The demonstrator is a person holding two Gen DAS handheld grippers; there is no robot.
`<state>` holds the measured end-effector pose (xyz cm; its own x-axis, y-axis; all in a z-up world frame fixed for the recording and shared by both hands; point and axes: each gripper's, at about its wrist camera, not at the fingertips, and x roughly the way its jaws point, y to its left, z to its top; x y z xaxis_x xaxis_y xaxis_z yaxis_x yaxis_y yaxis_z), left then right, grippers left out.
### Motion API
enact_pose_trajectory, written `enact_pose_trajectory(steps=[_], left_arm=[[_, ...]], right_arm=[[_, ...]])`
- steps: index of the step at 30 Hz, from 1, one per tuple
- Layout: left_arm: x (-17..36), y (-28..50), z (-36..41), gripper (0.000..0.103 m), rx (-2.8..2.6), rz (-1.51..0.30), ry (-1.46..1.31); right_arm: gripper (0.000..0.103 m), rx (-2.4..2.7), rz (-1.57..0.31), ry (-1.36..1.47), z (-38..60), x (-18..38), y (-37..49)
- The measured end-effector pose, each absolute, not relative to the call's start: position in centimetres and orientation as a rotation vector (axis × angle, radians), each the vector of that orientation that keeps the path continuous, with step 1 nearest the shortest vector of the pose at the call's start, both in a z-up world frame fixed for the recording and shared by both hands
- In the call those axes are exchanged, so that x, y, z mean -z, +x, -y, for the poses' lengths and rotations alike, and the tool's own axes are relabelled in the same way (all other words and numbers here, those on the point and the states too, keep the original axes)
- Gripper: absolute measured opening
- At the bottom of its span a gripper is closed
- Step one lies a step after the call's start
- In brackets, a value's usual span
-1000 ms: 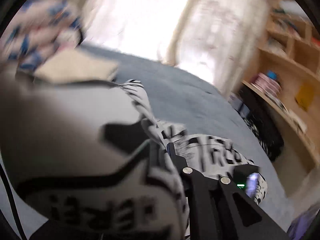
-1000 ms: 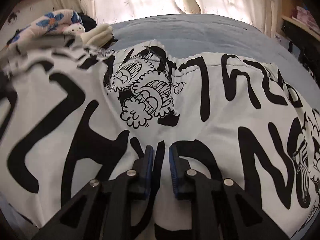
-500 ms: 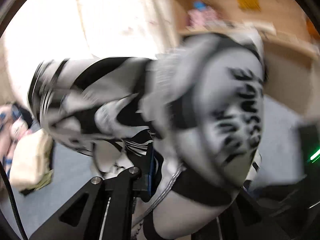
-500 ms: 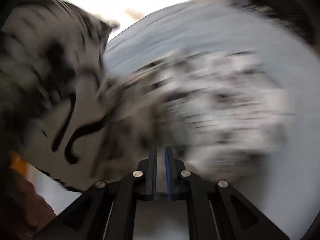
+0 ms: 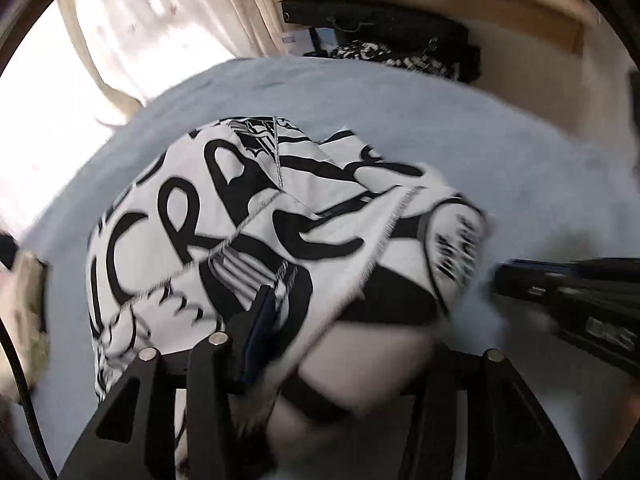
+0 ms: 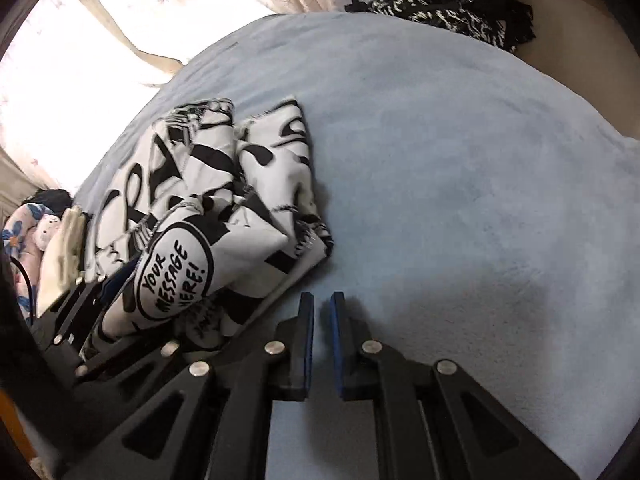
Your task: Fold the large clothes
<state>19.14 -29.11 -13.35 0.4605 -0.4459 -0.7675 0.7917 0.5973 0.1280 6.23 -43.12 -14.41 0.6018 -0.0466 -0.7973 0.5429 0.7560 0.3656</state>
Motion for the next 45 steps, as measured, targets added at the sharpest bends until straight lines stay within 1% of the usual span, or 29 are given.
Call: enact_pose_trajectory(steps=[1, 2, 3, 4, 5, 6, 7, 8, 9, 10, 12, 16, 19, 21, 26, 27, 28, 29, 30, 31, 33, 36, 37, 38, 41, 43, 45], left_arm=[[12.7, 19.2, 27.9, 0.050, 0.828, -0.786, 0.476], [12.2, 18.7, 27.3, 0.052, 0.847, -0.811, 0.442], [11.7, 16.6, 27.3, 0.054, 0.863, -0.833, 0.412], [11.4, 14.8, 26.9, 0.058, 0.883, -0.853, 0.374], [11.2, 14.5, 26.1, 0.061, 0.895, -0.862, 0.334], [10.8, 14.2, 25.2, 0.067, 0.893, -0.865, 0.290], [10.5, 14.1, 23.7, 0.069, 0.884, -0.871, 0.238], [10.3, 14.3, 23.0, 0.070, 0.874, -0.879, 0.201], [10.2, 14.4, 21.5, 0.070, 0.845, -0.886, 0.156], [10.2, 14.7, 20.7, 0.070, 0.819, -0.889, 0.130], [10.7, 15.8, 18.5, 0.070, 0.738, -0.897, 0.071], [12.0, 19.3, 15.7, 0.069, 0.631, -0.948, -0.030], [12.7, 21.0, 13.6, 0.069, 0.558, -0.949, -0.076], [13.4, 22.0, 13.1, 0.069, 0.522, -0.950, -0.076], [15.1, 24.0, 12.5, 0.070, 0.492, -0.957, -0.097], [15.1, 24.2, 12.6, 0.070, 0.492, -0.950, -0.101], [15.0, 24.2, 12.6, 0.070, 0.488, -0.942, -0.098], [14.8, 24.3, 12.8, 0.070, 0.485, -0.939, -0.091], [14.7, 24.4, 12.9, 0.069, 0.481, -0.940, -0.089], [14.6, 24.4, 13.1, 0.069, 0.483, -0.941, -0.090], [14.2, 24.2, 13.6, 0.069, 0.498, -0.942, -0.089], [13.5, 23.4, 14.9, 0.069, 0.550, -0.919, -0.076], [13.4, 23.1, 15.6, 0.069, 0.569, -0.908, -0.062], [13.5, 22.8, 16.3, 0.070, 0.575, -0.899, -0.040], [14.9, 22.5, 18.3, 0.070, 0.560, -0.906, 0.046], [16.1, 22.7, 19.0, 0.072, 0.531, -0.916, 0.100], [16.3, 22.9, 18.9, 0.072, 0.522, -0.913, 0.104]], right_arm=[[0.030, 0.359, -0.851, 0.648, 43.3, 14.3, 6.0], [0.036, 0.353, -0.834, 0.652, 43.2, 13.8, 6.2], [0.044, 0.349, -0.813, 0.653, 43.2, 13.2, 5.9], [0.046, 0.346, -0.794, 0.653, 43.2, 12.7, 5.9], [0.046, 0.336, -0.775, 0.652, 43.1, 12.1, 5.6], [0.046, 0.325, -0.769, 0.654, 42.8, 11.8, 5.6], [0.047, 0.308, -0.764, 0.663, 42.5, 11.7, 5.3], [0.047, 0.277, -0.760, 0.683, 42.3, 11.5, 5.3], [0.051, 0.254, -0.759, 0.700, 42.1, 11.4, 5.3], [0.056, 0.230, -0.758, 0.717, 42.1, 11.5, 5.5], [0.061, 0.211, -0.767, 0.743, 41.7, 11.9, 5.8], [0.062, 0.160, -0.799, 0.790, 41.2, 12.6, 7.2], [0.062, 0.149, -0.819, 0.808, 41.3, 12.9, 8.8], [0.063, 0.159, -0.834, 0.804, 41.4, 13.2, 10.2], [0.063, 0.203, -0.881, 0.758, 41.4, 14.0, 13.1], [0.058, 0.211, -0.878, 0.715, 41.1, 13.6, 13.5], [0.043, 0.214, -0.862, 0.661, 40.7, 13.1, 13.8], [0.035, 0.190, -0.841, 0.603, 40.2, 12.5, 14.1], [0.030, 0.181, -0.831, 0.591, 40.1, 12.2, 14.2], [0.027, 0.184, -0.822, 0.588, 40.2, 11.7, 14.1], [0.025, 0.179, -0.754, 0.587, 40.6, 10.0, 13.0], [0.025, 0.232, -0.640, 0.549, 41.2, 7.9, 10.1], [0.025, 0.256, -0.639, 0.548, 41.5, 8.0, 9.7], [0.025, 0.282, -0.658, 0.558, 41.9, 8.7, 9.5], [0.024, 0.334, -0.800, 0.611, 43.2, 13.7, 10.0], [0.028, 0.333, -0.820, 0.597, 43.0, 15.0, 10.0], [0.038, 0.328, -0.813, 0.599, 43.0, 14.4, 9.8]])
